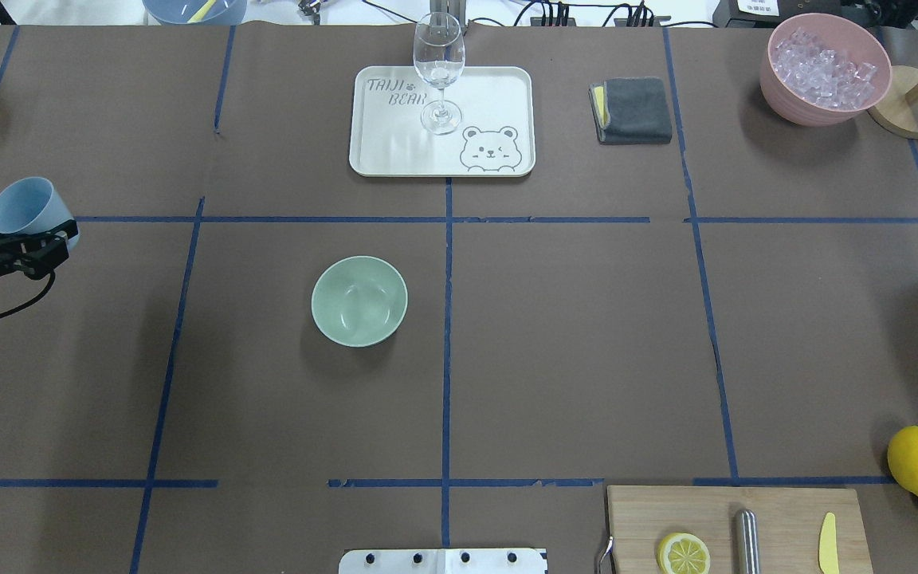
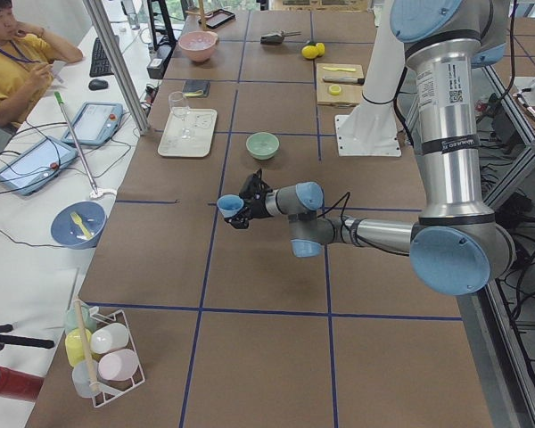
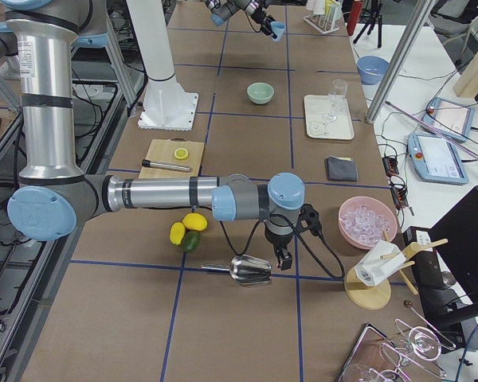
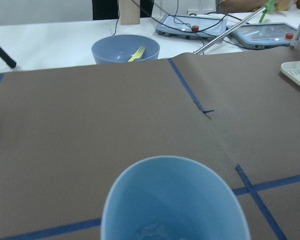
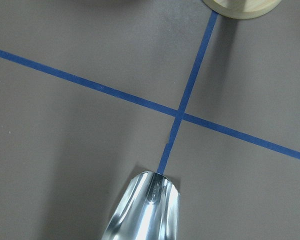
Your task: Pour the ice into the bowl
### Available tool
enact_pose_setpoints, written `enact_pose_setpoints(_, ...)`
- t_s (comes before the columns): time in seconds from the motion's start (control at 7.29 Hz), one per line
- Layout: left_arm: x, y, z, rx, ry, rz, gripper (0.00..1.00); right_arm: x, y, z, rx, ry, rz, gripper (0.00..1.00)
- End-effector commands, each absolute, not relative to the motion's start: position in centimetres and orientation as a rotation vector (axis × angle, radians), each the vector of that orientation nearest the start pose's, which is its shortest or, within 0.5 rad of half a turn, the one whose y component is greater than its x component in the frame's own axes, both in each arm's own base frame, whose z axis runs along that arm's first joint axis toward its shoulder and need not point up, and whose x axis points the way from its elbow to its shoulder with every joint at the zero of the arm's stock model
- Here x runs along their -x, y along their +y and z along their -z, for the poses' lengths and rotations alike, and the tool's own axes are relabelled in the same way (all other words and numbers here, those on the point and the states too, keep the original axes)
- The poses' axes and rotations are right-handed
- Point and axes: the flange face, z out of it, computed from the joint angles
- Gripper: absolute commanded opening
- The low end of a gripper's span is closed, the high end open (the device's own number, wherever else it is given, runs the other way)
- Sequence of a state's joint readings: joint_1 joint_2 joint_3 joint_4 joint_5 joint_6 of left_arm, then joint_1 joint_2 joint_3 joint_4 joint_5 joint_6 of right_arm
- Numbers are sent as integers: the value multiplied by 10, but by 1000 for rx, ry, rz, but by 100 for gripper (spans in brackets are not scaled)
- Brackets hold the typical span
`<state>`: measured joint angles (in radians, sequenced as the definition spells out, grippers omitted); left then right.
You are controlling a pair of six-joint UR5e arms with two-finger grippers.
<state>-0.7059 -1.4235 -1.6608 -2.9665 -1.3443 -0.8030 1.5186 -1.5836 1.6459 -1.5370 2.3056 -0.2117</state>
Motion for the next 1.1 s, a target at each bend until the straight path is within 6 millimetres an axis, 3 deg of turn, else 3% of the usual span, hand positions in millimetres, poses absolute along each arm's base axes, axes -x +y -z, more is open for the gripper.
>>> enact_pose_setpoints(0.0,-275,-429,-480,-1041,965,32,0,-42,-495,-627,-152,-727,284,100)
enact_pose_setpoints(0.27,-297,-447,-450,-1039,975,25,0,-43,-495,-627,-153,-727,283,100)
enact_pose_setpoints(0.55,-295,-453,-448,-1117,888,10,0,-43,-494,-628,-151,-727,282,100)
enact_pose_setpoints(0.69,-299,-466,-432,-1202,743,-21,0,-43,-494,-628,-151,-727,282,100)
enact_pose_setpoints(0.96,-321,-487,-396,-1209,673,-18,0,-43,-494,-628,-151,-727,282,100)
